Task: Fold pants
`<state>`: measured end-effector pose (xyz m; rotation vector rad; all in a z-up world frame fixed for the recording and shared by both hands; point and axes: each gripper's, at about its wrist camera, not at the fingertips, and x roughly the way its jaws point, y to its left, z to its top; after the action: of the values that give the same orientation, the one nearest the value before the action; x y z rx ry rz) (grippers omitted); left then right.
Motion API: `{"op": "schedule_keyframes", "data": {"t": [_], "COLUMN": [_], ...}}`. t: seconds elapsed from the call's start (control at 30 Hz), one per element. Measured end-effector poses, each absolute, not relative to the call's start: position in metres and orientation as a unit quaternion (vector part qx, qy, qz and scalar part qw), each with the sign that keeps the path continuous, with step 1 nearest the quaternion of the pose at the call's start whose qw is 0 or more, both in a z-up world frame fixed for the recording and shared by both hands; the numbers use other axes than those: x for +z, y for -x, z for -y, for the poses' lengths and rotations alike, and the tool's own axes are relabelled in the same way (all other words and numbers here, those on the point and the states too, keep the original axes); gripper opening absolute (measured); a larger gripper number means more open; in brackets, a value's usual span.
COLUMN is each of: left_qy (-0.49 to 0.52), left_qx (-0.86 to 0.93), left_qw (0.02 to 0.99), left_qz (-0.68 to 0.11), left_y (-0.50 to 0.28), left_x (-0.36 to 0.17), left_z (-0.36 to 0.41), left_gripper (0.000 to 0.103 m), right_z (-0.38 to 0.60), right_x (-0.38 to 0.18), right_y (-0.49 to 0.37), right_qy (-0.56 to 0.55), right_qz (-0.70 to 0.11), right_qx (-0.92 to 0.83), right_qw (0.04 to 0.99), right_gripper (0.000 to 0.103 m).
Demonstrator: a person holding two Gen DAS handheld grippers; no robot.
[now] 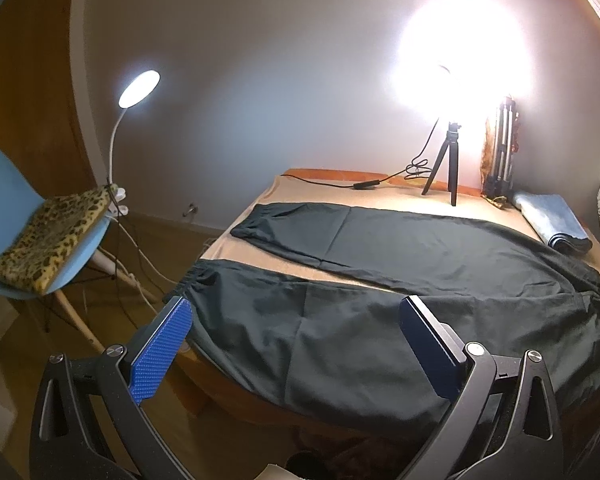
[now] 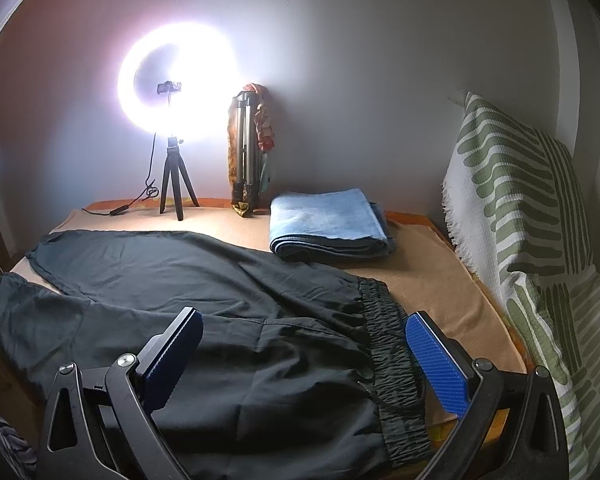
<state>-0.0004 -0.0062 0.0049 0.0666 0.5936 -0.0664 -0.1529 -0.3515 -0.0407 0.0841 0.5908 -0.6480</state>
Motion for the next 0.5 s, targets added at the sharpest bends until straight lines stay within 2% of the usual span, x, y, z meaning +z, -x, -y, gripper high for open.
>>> {"op": "schedule_keyframes", "data": {"t": [0.5], "left_qy": [-0.033], "left_qx": [-0.04], "left_qw": [0.956], "left_qz": [-0.288], "left_y": [0.0005], "left_x": [0.0075], "left_z": [0.0137], "left_gripper": [0.103], "right_z": [0.3523], "right_x": [-0.0402], "right_y": [0.1534], "right_qy": [-0.043], "right_qz": [-0.288], "right_qx": [-0.314], "right_qw": [0.904], "right_gripper": [0.103]}}
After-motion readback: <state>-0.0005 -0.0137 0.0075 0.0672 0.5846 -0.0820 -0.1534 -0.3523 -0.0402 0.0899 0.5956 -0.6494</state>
